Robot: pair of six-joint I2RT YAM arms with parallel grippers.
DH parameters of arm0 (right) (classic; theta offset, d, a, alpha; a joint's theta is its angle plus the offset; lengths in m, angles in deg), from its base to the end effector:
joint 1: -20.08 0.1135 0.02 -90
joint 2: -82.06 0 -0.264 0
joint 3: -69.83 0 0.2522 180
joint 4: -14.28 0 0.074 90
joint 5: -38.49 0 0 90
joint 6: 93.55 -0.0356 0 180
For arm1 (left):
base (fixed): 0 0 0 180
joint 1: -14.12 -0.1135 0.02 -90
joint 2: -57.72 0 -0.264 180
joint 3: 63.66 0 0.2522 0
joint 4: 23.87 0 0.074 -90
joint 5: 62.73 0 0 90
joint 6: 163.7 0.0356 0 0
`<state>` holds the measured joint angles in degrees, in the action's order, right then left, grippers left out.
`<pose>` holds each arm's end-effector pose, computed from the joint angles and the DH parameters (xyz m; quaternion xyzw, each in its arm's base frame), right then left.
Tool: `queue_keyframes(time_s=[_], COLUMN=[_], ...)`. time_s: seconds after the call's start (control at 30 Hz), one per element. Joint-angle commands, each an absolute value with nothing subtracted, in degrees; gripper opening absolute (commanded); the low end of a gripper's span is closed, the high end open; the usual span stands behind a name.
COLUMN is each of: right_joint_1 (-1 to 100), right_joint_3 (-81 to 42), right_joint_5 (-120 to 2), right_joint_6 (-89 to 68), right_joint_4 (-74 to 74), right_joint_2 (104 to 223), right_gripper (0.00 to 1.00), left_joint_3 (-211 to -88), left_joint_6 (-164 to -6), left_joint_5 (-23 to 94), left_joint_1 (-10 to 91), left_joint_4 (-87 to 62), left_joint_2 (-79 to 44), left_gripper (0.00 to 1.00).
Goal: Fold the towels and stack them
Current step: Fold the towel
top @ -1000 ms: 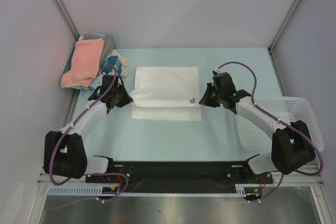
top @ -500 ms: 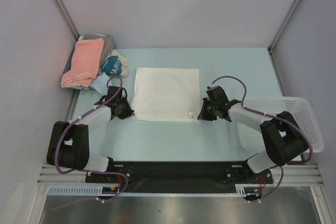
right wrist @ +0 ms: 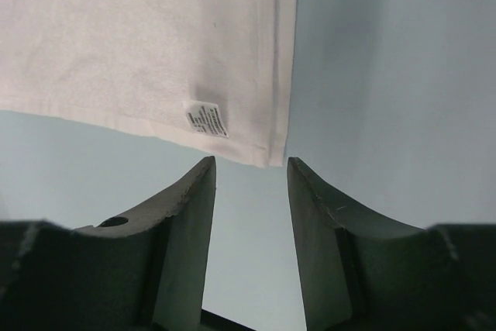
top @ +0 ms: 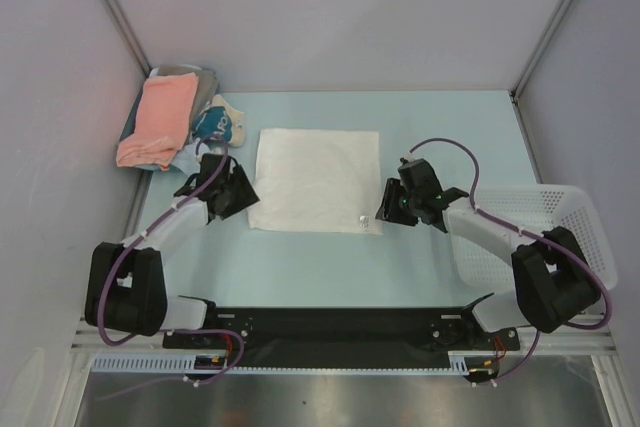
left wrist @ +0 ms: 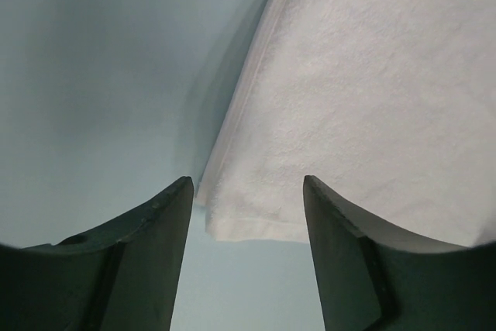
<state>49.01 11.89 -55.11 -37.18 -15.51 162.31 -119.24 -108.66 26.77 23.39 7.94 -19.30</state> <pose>0.2404 0.1354 0.1915 0.0286 0.9450 0.1939 0.2620 0.2577 -0.0417 0.1908 -0.2123 0.9250 -0.1148 0.2936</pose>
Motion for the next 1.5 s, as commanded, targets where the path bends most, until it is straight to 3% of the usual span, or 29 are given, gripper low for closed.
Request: queue_keyframes(time_s=[0.0, 0.13, 0.33, 0.5, 0.77, 1.27, 1.47], right_joint_1=[48.6, 48.4, 51.9, 52.6, 52.1, 48.4, 48.5], right_joint_3=[7.7, 5.0, 2.5, 9.4, 15.7, 21.3, 18.0], right_joint_5=[-53.2, -54.6, -53.9, -53.8, -51.7, -47.0, -47.7], right_joint_6=[-36.0, -36.5, -37.7, -39.8, -41.3, -40.7, -39.3], right_joint_4=[-16.5, -12.5, -11.5, -7.9, -7.3, -21.9, -24.6], right_joint_2=[163.9, 168.5, 171.4, 173.1, 174.3, 153.8, 148.1], right_gripper=[0.47, 0.44, 0.40, 0.37, 0.31, 0.33, 0.36], left_joint_3=[-124.3, -125.5, -122.9, -117.9, -114.1, -110.2, -113.7], left_joint_6=[-108.2, -108.3, -108.7, -109.6, -110.9, -114.4, -114.1], left_joint_5=[22.8, 20.8, 22.2, 19.2, 15.2, 16.9, 13.6], left_joint_1=[24.8, 27.1, 30.3, 31.9, 36.2, 43.8, 45.8], left_joint_4=[9.4, 8.4, 4.9, 1.9, 1.3, 7.5, 13.3], left_joint_2=[-19.4, -22.5, -23.3, -26.7, -26.7, -21.5, -14.7], left_gripper=[0.66, 0.72, 0.64, 0.60, 0.62, 0.61, 0.68])
